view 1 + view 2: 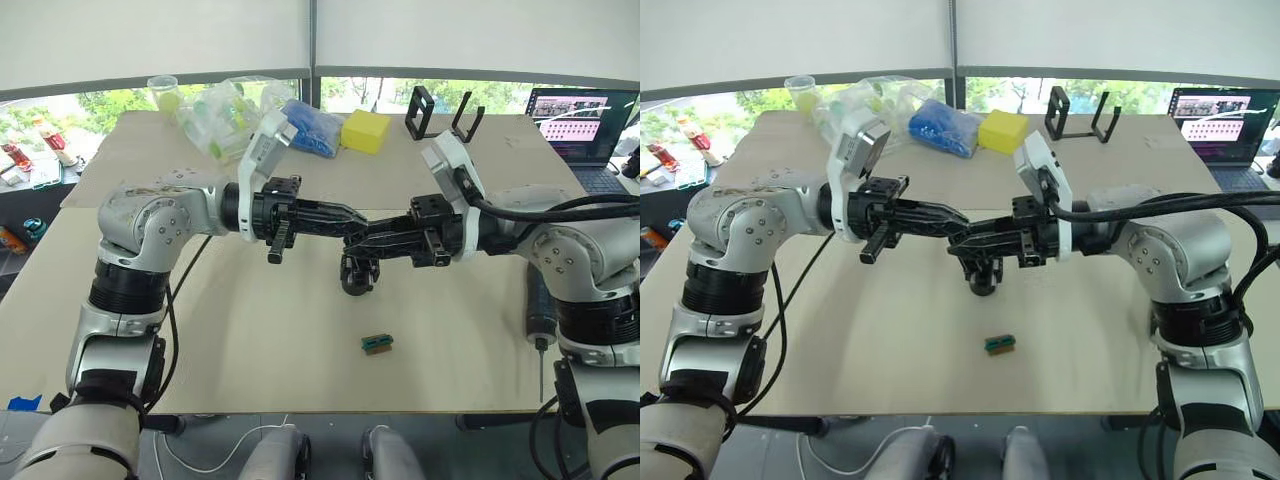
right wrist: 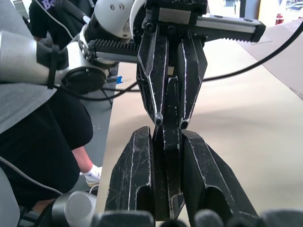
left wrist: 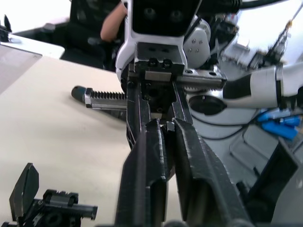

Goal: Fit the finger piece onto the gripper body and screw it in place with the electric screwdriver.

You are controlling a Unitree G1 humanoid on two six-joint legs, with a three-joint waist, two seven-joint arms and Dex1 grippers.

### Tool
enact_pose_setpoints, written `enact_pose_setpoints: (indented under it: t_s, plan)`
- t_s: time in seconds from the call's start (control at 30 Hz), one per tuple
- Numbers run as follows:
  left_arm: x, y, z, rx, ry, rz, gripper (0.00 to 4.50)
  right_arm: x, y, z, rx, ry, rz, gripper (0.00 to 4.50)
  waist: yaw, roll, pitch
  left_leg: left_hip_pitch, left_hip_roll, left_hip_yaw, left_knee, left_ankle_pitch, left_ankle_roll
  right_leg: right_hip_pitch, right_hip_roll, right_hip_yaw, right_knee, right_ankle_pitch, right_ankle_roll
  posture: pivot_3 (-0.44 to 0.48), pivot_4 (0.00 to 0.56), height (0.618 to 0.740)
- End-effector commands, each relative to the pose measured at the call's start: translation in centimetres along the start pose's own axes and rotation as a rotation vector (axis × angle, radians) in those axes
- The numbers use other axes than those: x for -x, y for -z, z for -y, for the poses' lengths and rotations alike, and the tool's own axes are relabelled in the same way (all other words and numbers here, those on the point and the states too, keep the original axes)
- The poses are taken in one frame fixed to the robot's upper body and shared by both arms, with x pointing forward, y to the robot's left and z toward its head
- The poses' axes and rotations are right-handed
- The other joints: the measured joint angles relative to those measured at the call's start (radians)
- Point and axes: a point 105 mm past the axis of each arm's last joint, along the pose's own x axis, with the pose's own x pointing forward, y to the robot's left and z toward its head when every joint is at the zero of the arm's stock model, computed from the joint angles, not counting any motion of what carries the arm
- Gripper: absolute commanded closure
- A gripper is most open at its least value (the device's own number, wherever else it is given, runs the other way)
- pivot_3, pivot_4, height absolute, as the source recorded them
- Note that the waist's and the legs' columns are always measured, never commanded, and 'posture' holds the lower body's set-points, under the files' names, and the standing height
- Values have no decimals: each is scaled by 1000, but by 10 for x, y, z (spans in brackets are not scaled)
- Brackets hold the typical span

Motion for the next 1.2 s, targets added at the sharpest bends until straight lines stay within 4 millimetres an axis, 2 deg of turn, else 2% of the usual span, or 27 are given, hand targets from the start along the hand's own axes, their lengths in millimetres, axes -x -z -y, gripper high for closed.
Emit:
enact_pose_setpoints:
  t_s: [0.03,0.1,0.13,0.17,0.2,0.27,0.37,0.43,0.57,0.73,0.87,1.2]
  plan:
    - [16,19,-10,-104,-47,-92,2262,7,-8,-4,144,14,20,4151,0,0,0,0,0,0,0,0,0,0,0,0,0,0,0,0,150,740]
    - [25,29,-20,-125,-89,-124,1445,9,-3,-5,177,27,17,4151,2,0,0,0,0,0,0,0,0,0,0,0,-1,0,0,0,150,740]
    - [29,36,-26,-138,-117,-142,841,11,1,-5,197,35,14,4151,4,0,0,0,0,0,0,0,0,0,0,0,0,0,0,0,150,740]
    - [32,44,-32,-163,-143,-171,552,13,4,-6,204,42,15,4151,6,0,0,0,0,0,0,0,0,0,0,0,0,0,0,0,150,740]
    - [34,56,-38,-188,-164,-203,47,14,7,-6,208,53,19,4151,7,0,0,0,0,0,0,0,0,0,0,-1,-1,0,0,0,150,740]
    - [34,77,-50,-232,-201,-256,0,16,13,-5,215,75,26,4151,7,0,0,0,0,0,0,0,0,1,0,-1,-1,0,0,0,150,740]
    - [31,96,-62,-255,-232,-282,0,16,19,-5,220,97,25,4151,7,0,0,-1,-1,1,1,0,0,0,0,-1,-1,0,0,0,150,740]
    - [21,113,-71,-237,-244,-280,0,17,24,-6,208,113,25,4151,9,0,0,-1,-1,0,1,0,0,0,0,-1,-1,0,0,0,150,740]
    - [-2,133,-83,-257,-262,-264,0,19,31,-10,193,125,15,4151,8,0,0,-1,0,0,1,0,1,0,0,-1,0,0,0,0,150,740]
    - [-21,144,-96,-262,-321,-216,0,19,39,-19,181,113,-2,4151,9,-1,0,-2,-1,0,2,0,1,0,-1,-1,-1,0,0,0,150,740]
    - [-36,153,-91,-253,-266,-217,0,20,42,-19,172,129,-4,4151,6,-1,0,-2,0,1,2,-1,1,-1,-1,-1,-1,0,0,0,150,740]
    - [-50,149,-101,-244,-322,-156,0,20,53,-21,141,159,-1,4151,11,-1,0,-2,0,0,2,-1,2,-1,-1,-1,-1,0,0,0,150,740]
